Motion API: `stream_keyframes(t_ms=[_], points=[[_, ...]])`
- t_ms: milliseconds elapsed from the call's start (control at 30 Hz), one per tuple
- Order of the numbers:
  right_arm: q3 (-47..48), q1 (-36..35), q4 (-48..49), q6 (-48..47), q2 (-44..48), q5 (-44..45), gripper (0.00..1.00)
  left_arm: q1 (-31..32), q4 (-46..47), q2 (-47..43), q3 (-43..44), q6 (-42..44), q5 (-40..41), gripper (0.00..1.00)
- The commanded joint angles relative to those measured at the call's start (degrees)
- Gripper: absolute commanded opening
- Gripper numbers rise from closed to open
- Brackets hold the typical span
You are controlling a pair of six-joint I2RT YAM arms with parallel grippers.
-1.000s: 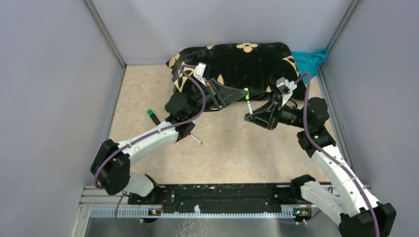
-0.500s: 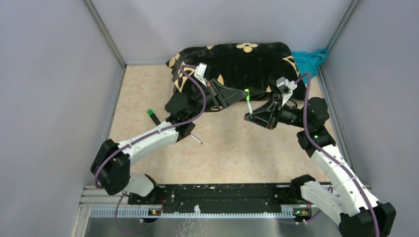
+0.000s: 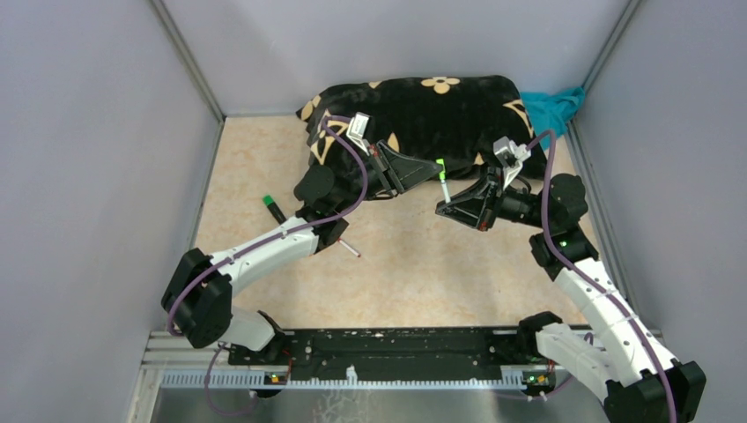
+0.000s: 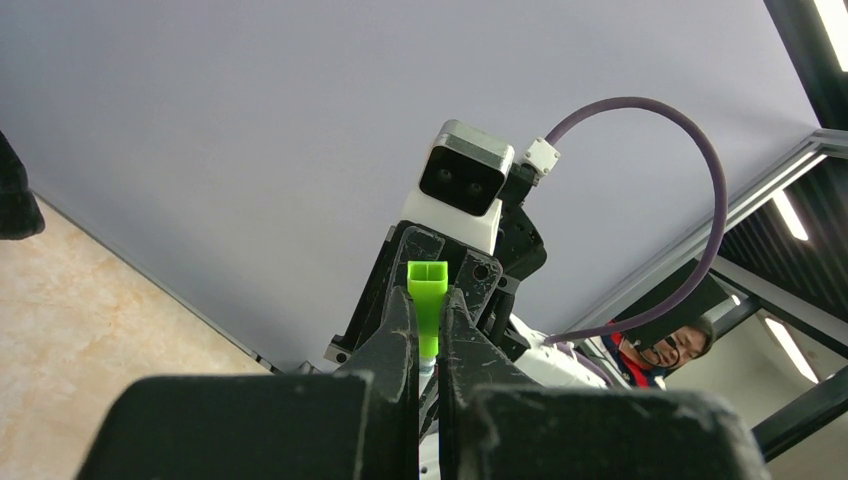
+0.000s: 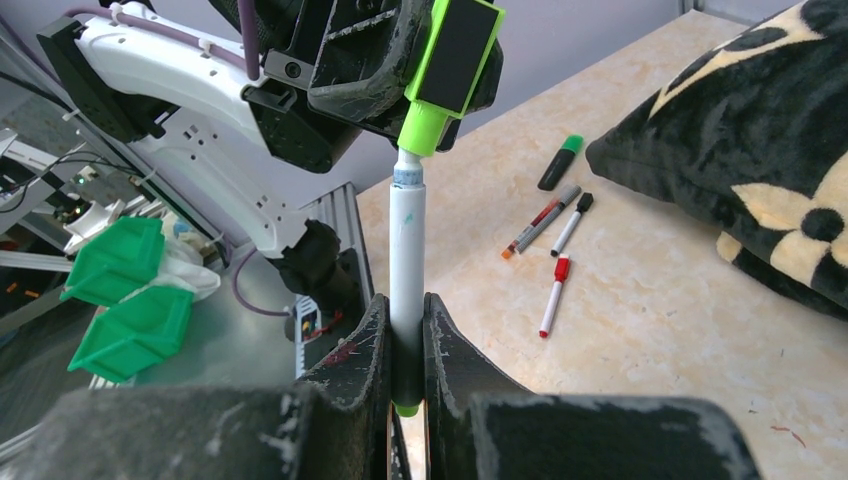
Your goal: Insert the pens into the pen caps
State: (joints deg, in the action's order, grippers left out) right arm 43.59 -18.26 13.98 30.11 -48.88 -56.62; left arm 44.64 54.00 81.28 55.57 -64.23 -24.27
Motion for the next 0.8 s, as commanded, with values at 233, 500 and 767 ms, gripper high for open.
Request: stream_keyframes(t_ms=[233,500,767], points=[[3.8,-0.7,1.1,1.9,-0.5,3.5,0.0,0.3,2.4,-0.1,0.0,1.5,-1.5,0.0],[5.2,-0.7,1.4,3.7,-1.2,4.9,0.0,0.7,0.3,-0.1,0.4,4.2,-2.1,0.0],[7.7,-0.7,1.9,8.0,-2.8,7.9,0.0,3.2,-5.9,-0.2,0.7,15.3,-3.7,0.0]])
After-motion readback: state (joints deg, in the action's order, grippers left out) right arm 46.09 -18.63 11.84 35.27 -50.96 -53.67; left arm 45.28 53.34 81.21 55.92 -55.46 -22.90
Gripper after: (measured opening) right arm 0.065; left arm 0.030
